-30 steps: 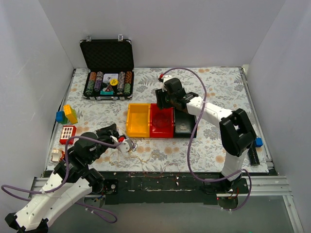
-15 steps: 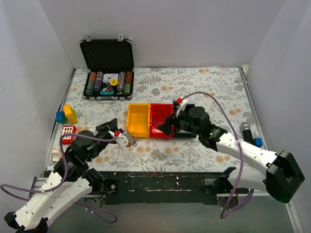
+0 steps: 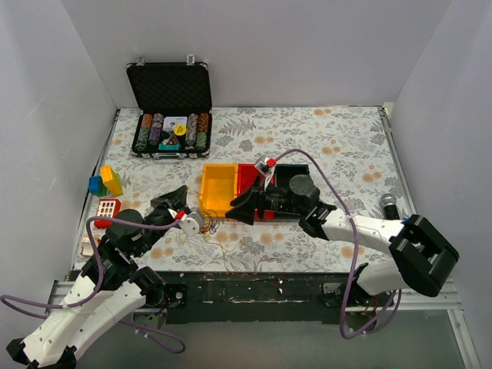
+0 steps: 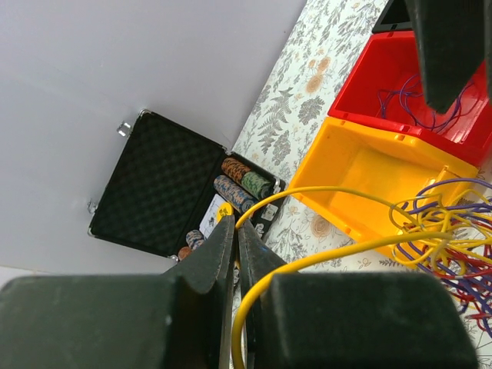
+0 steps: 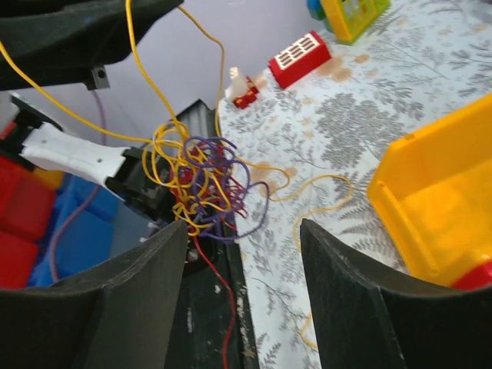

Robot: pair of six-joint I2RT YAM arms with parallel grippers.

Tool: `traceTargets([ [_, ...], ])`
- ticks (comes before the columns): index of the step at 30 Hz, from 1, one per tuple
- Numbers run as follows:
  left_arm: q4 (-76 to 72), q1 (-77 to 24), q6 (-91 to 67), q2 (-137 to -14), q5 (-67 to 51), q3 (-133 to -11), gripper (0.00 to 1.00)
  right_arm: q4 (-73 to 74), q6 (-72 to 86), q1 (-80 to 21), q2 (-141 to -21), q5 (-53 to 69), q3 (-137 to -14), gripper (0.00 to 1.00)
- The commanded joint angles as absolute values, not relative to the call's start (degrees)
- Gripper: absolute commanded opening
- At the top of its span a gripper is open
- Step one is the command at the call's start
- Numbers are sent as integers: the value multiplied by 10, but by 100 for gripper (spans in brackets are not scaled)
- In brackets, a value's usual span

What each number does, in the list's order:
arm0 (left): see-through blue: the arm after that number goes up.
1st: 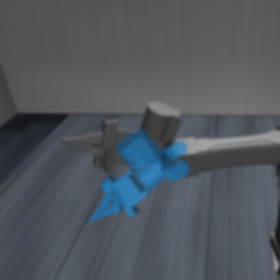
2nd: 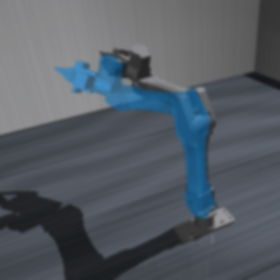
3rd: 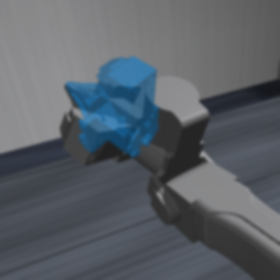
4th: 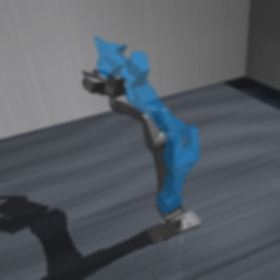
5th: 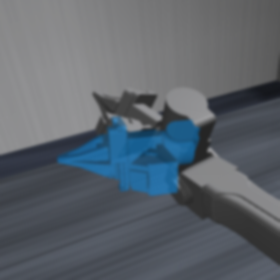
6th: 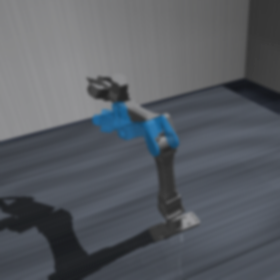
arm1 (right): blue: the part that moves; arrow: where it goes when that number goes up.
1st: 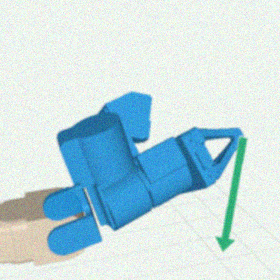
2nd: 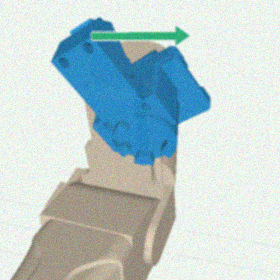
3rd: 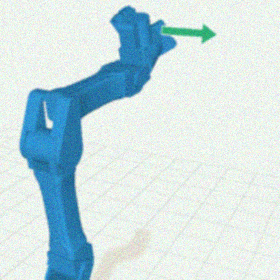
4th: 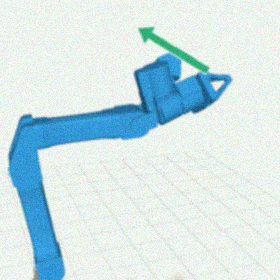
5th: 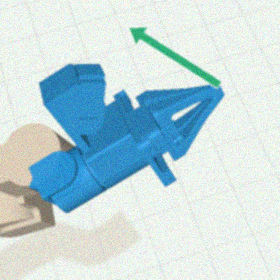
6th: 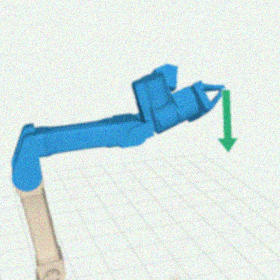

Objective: Untangle the cables

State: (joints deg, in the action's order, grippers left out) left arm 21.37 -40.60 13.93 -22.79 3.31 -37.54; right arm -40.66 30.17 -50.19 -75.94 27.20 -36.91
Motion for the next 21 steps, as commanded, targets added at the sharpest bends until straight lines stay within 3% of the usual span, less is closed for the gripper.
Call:
traceTargets([
  [1, 208, -403, 150, -221, 18, -388, 0, -562, 404, -510, -810, 344, -398, 67],
  [7, 211, -403, 156, -216, 17, -386, 0, -573, 428, -518, -849, 353, -428, 66],
  [14, 212, -403, 160, -214, 19, -386, 0, -572, 454, -519, -892, 378, -464, 54],
  [21, 212, -403, 160, -213, 19, -385, 0, -524, 425, -527, -902, 367, -465, 52],
])
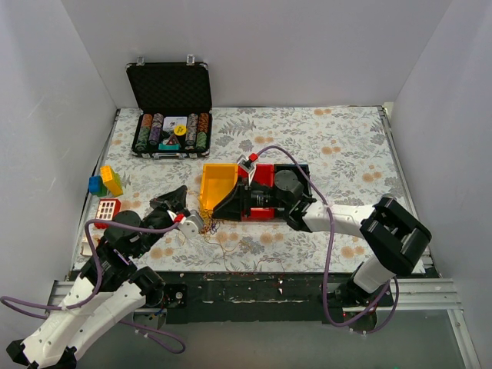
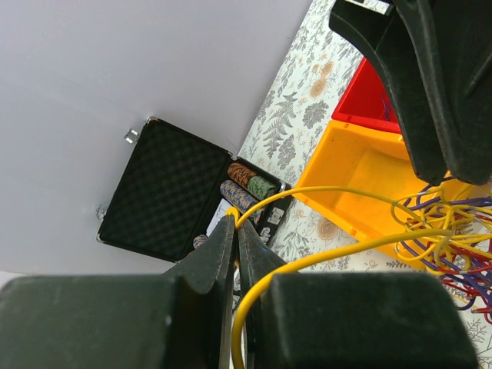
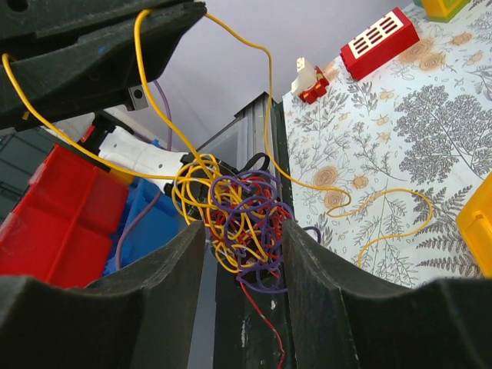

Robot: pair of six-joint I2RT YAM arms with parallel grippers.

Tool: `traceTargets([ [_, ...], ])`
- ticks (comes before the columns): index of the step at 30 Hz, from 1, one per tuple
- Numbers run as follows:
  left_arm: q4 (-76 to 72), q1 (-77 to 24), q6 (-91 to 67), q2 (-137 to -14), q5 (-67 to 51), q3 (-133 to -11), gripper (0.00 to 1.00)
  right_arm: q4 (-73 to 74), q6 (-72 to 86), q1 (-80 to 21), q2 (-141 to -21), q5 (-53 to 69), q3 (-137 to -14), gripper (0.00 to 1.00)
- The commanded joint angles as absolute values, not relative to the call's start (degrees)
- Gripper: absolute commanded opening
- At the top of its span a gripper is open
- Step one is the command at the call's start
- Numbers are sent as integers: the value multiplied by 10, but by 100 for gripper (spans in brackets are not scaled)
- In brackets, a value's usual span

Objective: Untangle the cables

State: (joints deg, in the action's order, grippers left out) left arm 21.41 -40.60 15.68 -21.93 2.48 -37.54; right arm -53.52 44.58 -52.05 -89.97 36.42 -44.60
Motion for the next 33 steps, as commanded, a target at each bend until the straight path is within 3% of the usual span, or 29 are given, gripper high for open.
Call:
traceTargets([
  [1, 212, -403, 161, -213, 19, -384, 0, -519, 421, -527, -903, 366, -464, 52],
  [6, 211, -403, 162, -214, 18, -386, 0, -506, 413, -530, -903, 360, -463, 43],
  [15, 214, -403, 161, -214, 18, -389, 0, -439, 365, -534, -889, 313, -458, 50],
  [27, 217, -403, 159, -215, 19, -391, 0, -408, 338, -518, -833, 263, -428, 50],
  [33, 217, -403, 160, -215, 18, -393, 0, -452, 380, -514, -860, 296, -432, 39],
])
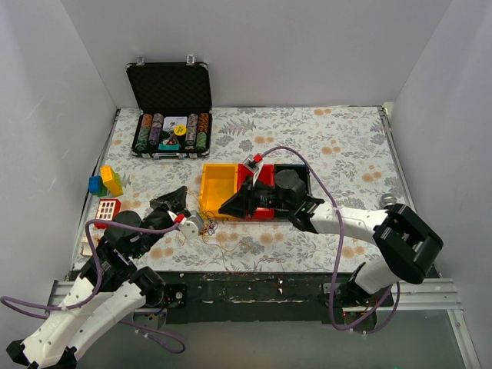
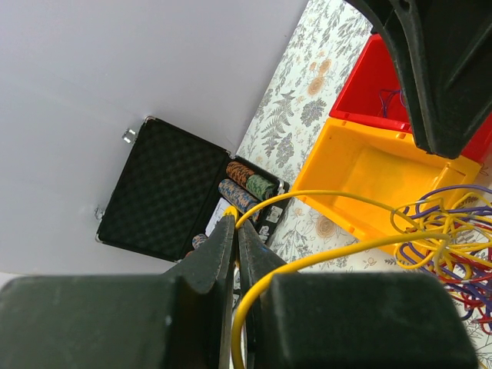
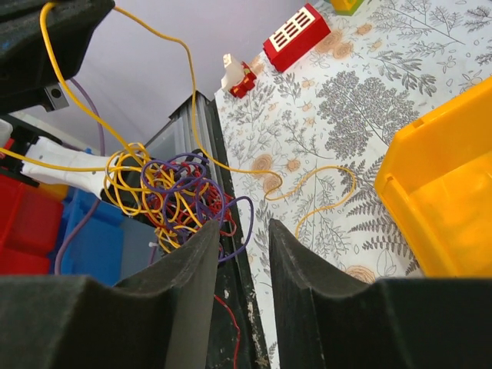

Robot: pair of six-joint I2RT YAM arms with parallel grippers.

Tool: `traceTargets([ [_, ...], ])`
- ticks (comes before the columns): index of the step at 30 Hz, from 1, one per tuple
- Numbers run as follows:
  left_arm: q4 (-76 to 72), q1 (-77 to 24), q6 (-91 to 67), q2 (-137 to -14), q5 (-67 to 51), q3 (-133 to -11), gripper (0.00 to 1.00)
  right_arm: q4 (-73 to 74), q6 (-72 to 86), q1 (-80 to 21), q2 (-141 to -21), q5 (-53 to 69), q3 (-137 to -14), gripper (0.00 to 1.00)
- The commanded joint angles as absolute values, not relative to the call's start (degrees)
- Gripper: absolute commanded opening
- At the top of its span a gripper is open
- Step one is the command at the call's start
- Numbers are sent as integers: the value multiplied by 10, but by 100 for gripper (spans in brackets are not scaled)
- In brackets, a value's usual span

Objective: Untangle the cables

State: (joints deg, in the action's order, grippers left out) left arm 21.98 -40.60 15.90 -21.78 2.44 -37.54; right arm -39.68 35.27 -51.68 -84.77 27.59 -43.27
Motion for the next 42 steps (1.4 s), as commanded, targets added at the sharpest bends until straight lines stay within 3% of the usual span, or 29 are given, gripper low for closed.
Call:
traceTargets([
  [1, 217, -403, 160, -215, 18, -393, 0, -459, 388, -514, -866, 302, -434, 38],
  [14, 218, -403, 163, -216, 18, -393, 0, -545, 459, -515, -907, 352, -450, 41],
  [29, 218, -403, 165, -217, 18, -393, 0, -560, 475, -523, -934, 362, -465, 27],
  [42, 217, -403, 168, -214, 18, -391, 0, -563, 485, -533, -955, 367, -486, 24],
])
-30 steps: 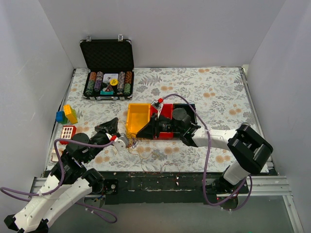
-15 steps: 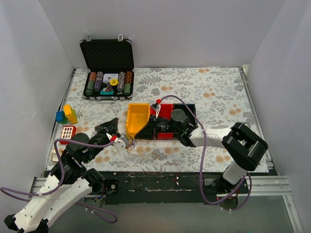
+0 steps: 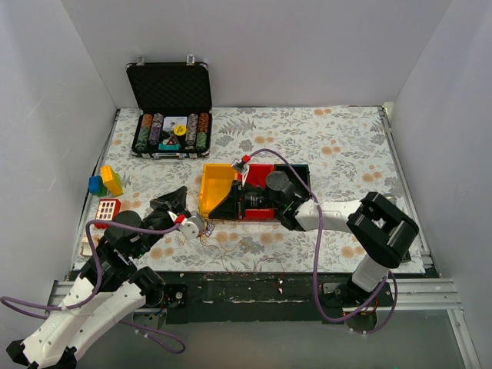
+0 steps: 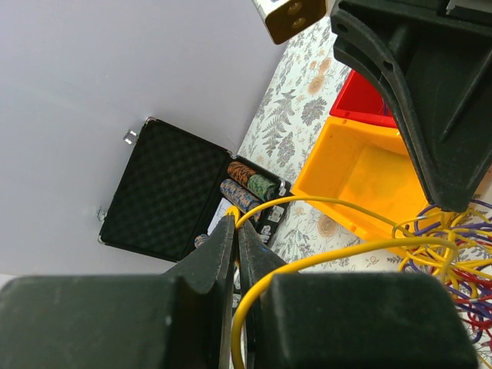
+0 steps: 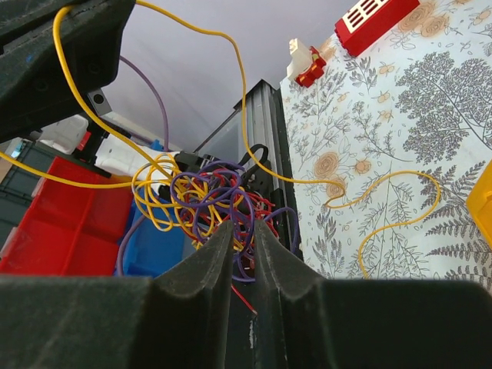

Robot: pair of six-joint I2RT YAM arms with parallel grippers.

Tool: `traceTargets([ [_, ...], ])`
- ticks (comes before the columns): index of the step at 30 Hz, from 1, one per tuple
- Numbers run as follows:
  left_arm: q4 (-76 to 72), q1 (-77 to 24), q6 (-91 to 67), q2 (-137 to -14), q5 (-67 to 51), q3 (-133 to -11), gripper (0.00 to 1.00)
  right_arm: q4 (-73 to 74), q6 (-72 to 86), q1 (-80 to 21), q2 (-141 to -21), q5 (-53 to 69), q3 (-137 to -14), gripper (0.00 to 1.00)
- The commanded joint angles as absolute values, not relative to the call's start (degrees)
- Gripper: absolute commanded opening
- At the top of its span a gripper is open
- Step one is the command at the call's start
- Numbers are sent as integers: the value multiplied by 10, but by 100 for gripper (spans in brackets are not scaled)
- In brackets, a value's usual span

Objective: Untangle the cables

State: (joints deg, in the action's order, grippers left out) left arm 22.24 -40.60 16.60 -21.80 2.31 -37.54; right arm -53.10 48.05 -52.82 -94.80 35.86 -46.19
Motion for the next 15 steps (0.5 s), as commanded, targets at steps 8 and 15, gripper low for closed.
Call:
traceTargets([
  [8, 218, -403, 167, -213, 19, -391, 0, -561, 485, -533, -951, 363, -477, 1],
  [15, 224, -403, 177, -204, 24, -386, 0, -431, 397, -515, -881, 303, -454, 1],
])
